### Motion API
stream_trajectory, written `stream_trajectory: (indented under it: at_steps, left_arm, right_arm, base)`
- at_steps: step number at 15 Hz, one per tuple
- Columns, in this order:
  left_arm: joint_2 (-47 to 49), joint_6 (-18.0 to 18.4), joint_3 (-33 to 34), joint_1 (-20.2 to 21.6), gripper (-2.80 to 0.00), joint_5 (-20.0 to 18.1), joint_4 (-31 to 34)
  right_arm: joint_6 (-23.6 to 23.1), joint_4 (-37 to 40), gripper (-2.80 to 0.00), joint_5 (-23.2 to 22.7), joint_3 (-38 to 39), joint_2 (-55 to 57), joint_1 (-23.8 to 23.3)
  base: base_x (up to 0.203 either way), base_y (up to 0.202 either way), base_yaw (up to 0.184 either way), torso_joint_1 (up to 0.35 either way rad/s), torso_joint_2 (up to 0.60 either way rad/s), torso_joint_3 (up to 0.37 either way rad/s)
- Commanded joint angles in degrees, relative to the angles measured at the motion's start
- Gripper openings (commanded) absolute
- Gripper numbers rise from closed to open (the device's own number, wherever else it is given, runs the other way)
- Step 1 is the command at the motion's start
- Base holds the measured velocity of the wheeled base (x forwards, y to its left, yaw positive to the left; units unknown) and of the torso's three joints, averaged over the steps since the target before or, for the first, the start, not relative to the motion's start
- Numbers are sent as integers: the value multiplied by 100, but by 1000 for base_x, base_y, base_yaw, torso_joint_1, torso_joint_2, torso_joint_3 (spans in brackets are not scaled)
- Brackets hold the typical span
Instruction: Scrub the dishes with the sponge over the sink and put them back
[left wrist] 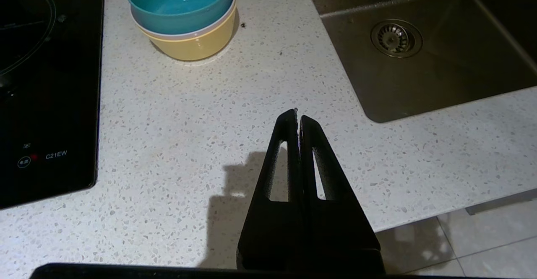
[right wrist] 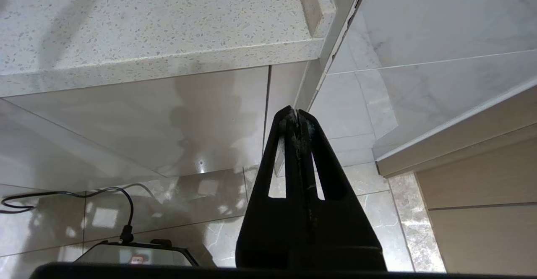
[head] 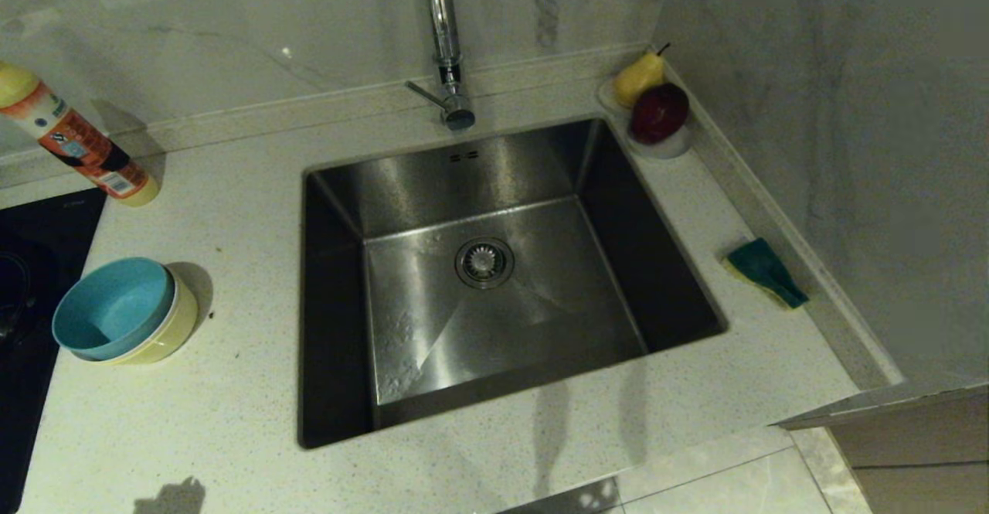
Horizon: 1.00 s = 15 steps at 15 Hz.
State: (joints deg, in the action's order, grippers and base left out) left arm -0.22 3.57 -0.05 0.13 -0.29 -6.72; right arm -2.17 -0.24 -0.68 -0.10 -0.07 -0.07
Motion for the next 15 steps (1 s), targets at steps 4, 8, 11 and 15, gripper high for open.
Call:
stream_trajectory:
  at_steps: [4, 8, 11, 15]
  left_arm:
    - [13, 3, 234, 4, -280, -6, -5]
    - [13, 3, 234, 4, -280, 3, -5]
    - [13, 3, 234, 4, -280, -5, -5]
    - [13, 3, 234, 4, -280, -6, -5]
  right_arm:
    - [-40, -2, -280, -9, 1, 7, 2]
    - [-27, 13, -280, -3, 1, 7, 5]
    - [-18, -10, -280, -11, 1, 7, -1]
    - [76, -11, -280, -2, 1, 7, 6]
  base:
    - [0, 0, 0, 0, 0, 0]
    - [0, 0, 0, 0, 0, 0]
    - [0, 0, 0, 0, 0, 0]
    - [0, 0, 0, 0, 0, 0]
